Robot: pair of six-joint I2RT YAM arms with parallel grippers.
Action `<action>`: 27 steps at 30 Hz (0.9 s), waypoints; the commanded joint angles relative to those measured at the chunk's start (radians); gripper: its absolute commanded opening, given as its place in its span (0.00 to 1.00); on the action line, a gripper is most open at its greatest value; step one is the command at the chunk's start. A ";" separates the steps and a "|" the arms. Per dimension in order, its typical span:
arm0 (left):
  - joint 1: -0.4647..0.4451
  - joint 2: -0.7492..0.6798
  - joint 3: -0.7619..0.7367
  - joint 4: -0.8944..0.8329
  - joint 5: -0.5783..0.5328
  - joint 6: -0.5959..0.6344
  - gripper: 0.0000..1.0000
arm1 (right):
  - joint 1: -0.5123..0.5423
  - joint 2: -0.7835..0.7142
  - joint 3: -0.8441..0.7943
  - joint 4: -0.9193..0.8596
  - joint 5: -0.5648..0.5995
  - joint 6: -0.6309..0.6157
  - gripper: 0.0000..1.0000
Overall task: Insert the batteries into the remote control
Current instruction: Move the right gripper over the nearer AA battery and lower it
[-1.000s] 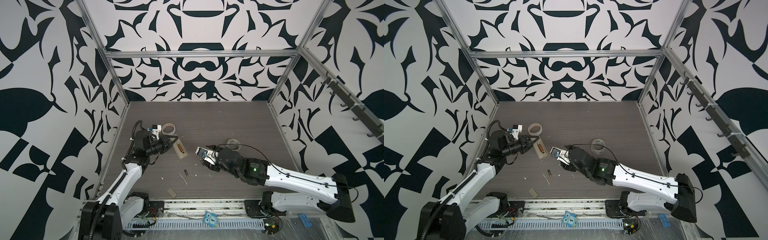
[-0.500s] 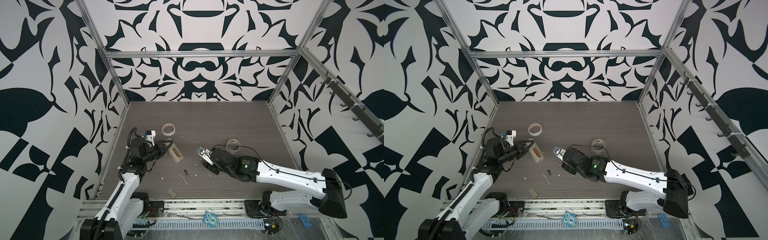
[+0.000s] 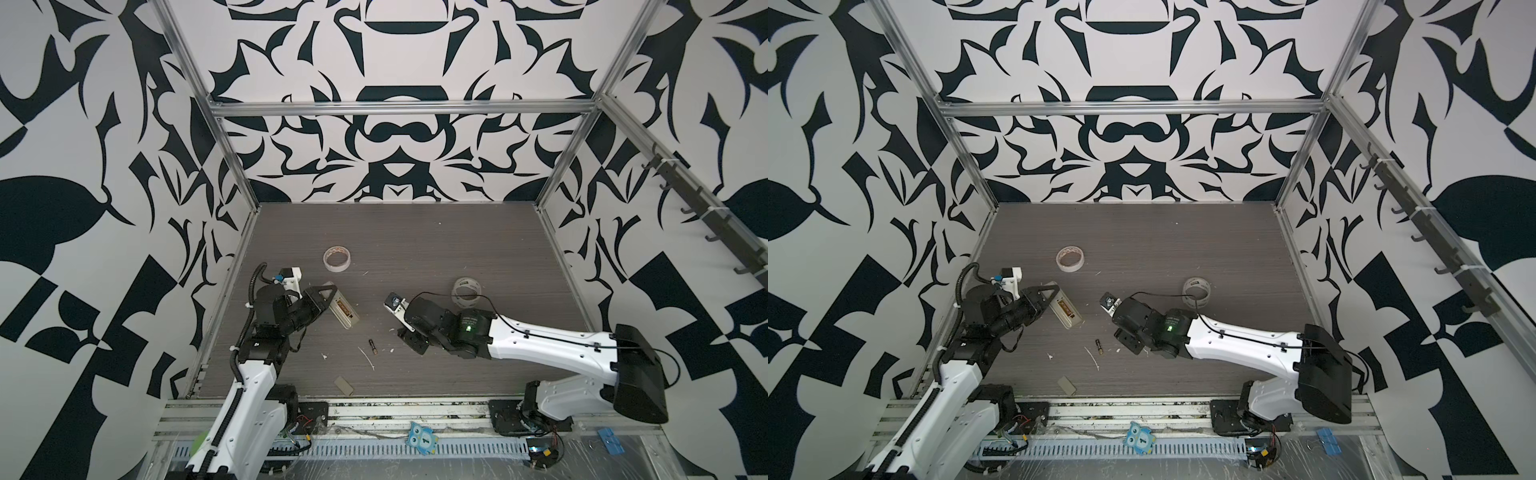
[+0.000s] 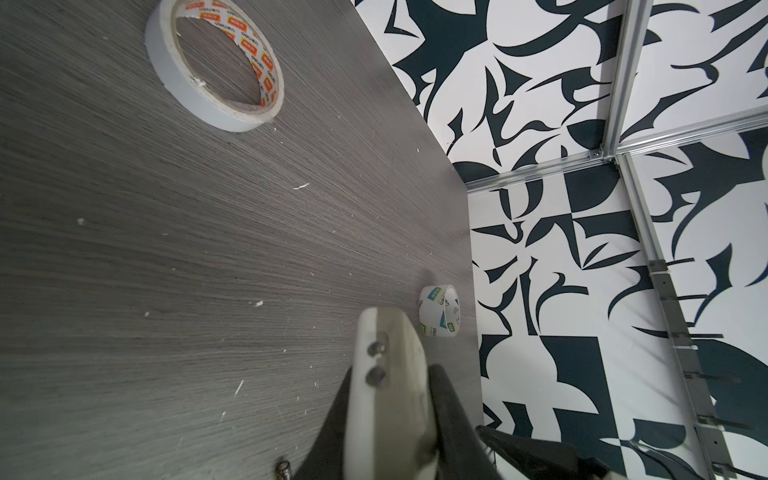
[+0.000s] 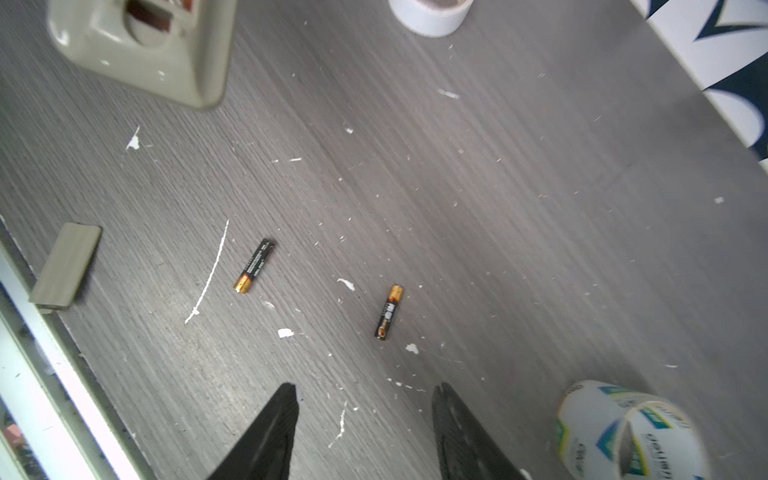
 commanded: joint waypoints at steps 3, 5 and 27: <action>0.008 -0.009 -0.035 -0.028 -0.044 0.044 0.00 | -0.002 0.050 0.049 0.067 -0.090 0.083 0.55; 0.015 -0.007 -0.046 -0.007 -0.037 0.034 0.00 | -0.003 0.070 0.049 0.084 -0.104 0.103 0.54; 0.035 -0.108 -0.117 -0.047 -0.113 0.052 0.00 | 0.014 0.293 0.096 0.209 -0.203 0.253 0.47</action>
